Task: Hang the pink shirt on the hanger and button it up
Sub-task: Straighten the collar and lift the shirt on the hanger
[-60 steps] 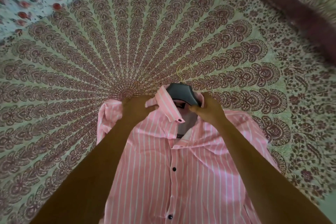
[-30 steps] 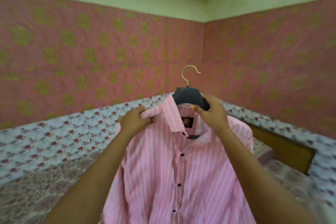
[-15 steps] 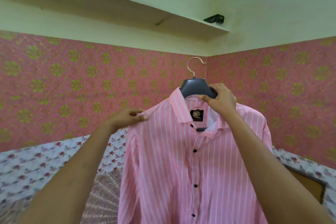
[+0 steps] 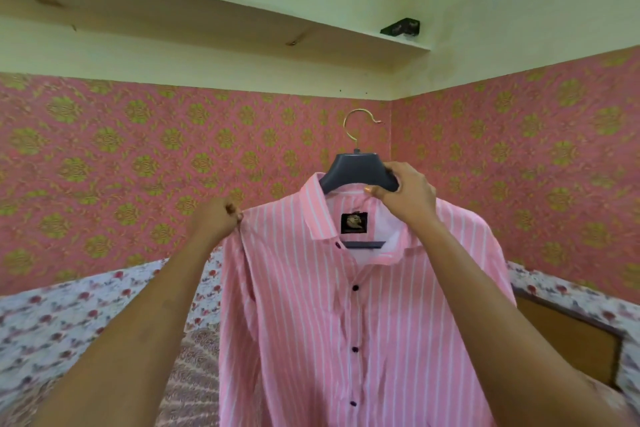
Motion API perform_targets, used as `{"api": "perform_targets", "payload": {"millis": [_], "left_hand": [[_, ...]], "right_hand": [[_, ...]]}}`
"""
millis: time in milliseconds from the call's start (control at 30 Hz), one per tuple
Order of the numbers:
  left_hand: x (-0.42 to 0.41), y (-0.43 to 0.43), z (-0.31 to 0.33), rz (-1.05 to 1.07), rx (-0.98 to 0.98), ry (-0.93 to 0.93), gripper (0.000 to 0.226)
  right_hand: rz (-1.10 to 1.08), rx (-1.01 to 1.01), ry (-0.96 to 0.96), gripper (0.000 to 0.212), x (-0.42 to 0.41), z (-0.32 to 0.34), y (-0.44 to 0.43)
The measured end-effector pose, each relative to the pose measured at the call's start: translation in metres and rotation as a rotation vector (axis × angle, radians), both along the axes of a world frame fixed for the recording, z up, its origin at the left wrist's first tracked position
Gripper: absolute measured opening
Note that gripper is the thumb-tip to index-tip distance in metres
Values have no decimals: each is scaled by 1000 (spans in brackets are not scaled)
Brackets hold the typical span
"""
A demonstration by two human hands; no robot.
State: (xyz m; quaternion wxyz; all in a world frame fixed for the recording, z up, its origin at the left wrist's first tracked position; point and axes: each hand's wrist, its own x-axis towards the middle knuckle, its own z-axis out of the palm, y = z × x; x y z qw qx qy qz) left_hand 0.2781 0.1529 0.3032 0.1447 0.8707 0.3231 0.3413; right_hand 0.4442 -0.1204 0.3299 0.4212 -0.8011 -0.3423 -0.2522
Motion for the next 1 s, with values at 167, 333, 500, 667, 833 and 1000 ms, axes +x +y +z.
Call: {"api": "perform_targets", "payload": {"millis": [167,333,500,667,833,1000], "left_hand": [[7,-16,5,258,241,264,33],[11,-32,14,301,244,523,32],[15,-47,31,93,217,451,28],[18,-77,38,-705,-316,175,39],[27,-75,20,-791,-259,-107,31],[36,-82,4,-813,-181,-319,41]], "right_hand": [[77,14,-15,43,-6,1,-4],[115,18,0,40,-8,1,-7],[70,39,54,38,-8,-5,-9],[55,47,48,37,-12,0,-8],[10,-36,38,40,-9,9,-17],[-67,-156,-2,40,-11,17,-23]]}}
